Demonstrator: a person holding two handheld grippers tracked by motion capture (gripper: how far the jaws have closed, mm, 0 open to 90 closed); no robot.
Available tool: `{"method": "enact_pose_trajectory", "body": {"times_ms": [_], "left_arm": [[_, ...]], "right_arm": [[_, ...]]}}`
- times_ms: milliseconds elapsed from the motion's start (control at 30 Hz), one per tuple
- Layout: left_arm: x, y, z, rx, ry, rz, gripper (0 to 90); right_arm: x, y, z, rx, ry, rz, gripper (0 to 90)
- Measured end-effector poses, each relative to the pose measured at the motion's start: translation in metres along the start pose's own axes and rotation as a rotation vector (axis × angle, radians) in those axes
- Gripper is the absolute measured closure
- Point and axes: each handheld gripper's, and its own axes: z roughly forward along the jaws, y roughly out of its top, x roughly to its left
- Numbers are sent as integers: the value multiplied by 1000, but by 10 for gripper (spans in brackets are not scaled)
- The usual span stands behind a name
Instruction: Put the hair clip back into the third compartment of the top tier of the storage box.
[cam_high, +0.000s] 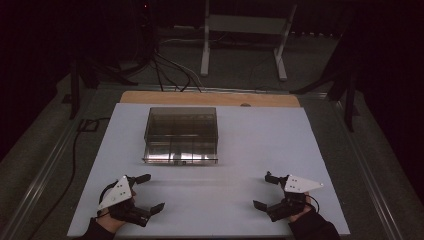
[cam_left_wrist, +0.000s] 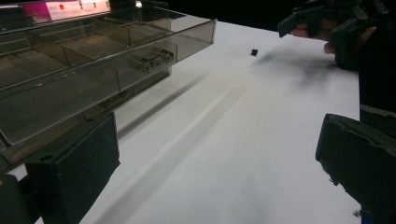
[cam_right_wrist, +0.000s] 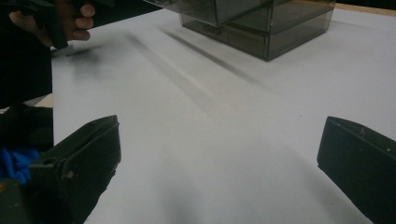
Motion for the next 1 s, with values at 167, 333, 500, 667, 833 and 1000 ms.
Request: {"method": "enact_pose_trajectory", "body": {"times_ms": [167, 333, 500, 667, 833, 1000], "left_arm": [[0, 0, 0, 1, 2, 0, 6], [0, 1, -2, -2, 5, 1, 6], [0, 1, -3, -8, 2, -2, 6], [-1, 1, -4, -11, 6, 2, 6], [0, 1, -4, -14, 10, -3, 6], [0, 1, -3, -9, 5, -5, 6]], "right_arm": [[0, 1, -1, 31, -3, 11, 0], [2, 1, 0, 42, -5, 0, 0], [4, 2, 3, 76, 9, -2, 0], [8, 3, 7, 107, 32, -16, 14], [12, 5, 9, 113, 46, -24, 16], [16, 10, 6, 87, 49, -30, 0]]}}
